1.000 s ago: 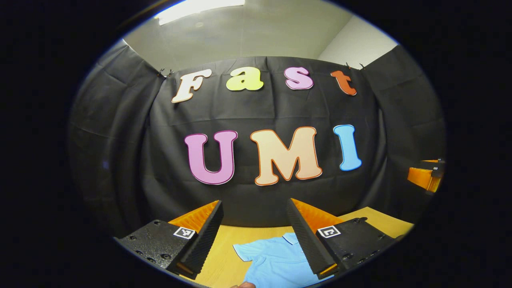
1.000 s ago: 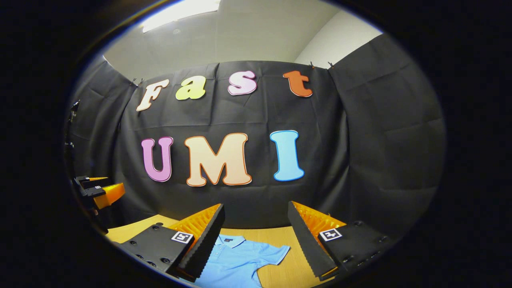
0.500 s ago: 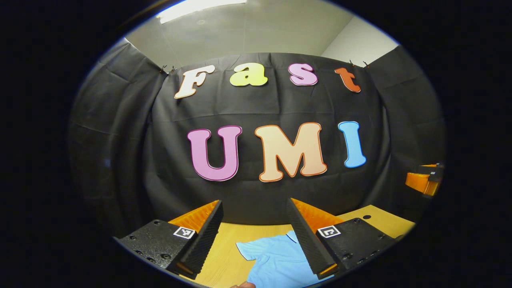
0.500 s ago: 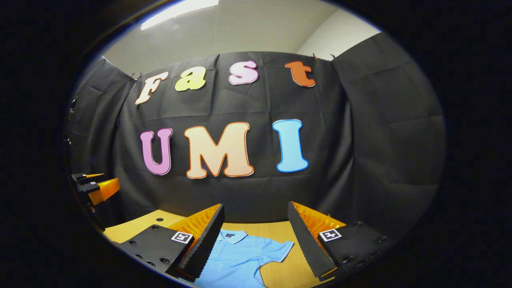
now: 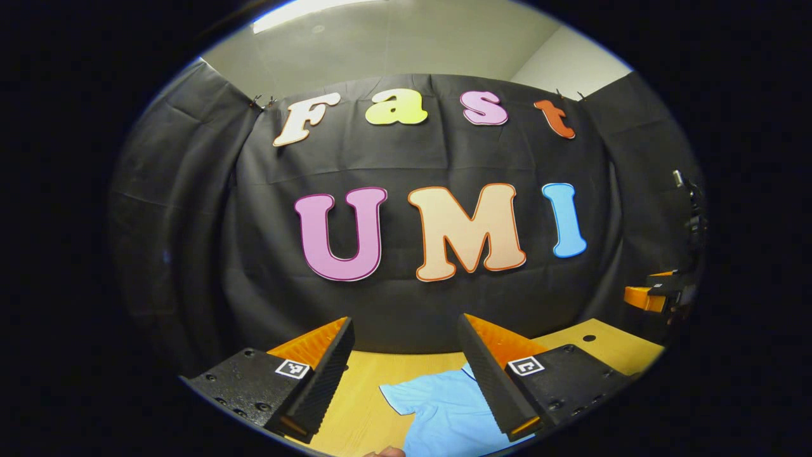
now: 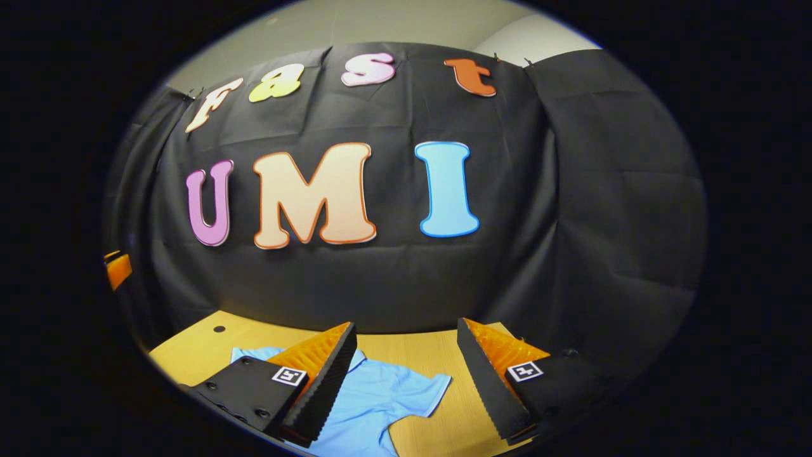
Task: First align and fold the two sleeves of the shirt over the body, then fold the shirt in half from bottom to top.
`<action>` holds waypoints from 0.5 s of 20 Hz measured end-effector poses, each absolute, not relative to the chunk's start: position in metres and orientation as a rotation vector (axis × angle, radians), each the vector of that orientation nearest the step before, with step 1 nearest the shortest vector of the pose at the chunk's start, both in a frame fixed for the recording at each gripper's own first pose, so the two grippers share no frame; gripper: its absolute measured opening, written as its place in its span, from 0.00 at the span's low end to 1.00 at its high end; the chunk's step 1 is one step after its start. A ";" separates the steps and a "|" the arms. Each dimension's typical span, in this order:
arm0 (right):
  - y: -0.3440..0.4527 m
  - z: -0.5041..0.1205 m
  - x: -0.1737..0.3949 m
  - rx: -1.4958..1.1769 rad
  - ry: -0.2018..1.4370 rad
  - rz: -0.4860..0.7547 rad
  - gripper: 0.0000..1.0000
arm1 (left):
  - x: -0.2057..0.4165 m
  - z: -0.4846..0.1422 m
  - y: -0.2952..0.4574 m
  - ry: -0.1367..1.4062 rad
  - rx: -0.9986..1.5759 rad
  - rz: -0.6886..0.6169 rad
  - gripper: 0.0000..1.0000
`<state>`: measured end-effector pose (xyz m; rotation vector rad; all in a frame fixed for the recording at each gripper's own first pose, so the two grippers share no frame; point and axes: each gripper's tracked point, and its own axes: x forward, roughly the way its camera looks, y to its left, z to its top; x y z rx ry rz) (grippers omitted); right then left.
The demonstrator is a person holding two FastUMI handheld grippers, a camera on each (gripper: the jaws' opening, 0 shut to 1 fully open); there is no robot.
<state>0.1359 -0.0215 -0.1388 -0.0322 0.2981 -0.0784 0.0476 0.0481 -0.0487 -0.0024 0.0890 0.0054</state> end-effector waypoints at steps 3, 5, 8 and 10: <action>-0.027 -0.173 0.154 -0.036 0.373 -0.084 0.99 | 0.054 -0.061 0.069 0.111 0.017 0.029 0.97; -0.029 -0.195 0.165 -0.038 0.415 -0.089 0.99 | 0.058 -0.065 0.079 0.122 0.022 0.044 0.97; -0.036 -0.227 0.178 -0.053 0.464 -0.105 0.99 | 0.060 -0.072 0.090 0.138 0.033 0.057 0.96; -0.040 -0.250 0.189 -0.060 0.502 -0.121 0.99 | 0.063 -0.078 0.097 0.151 0.038 0.066 0.97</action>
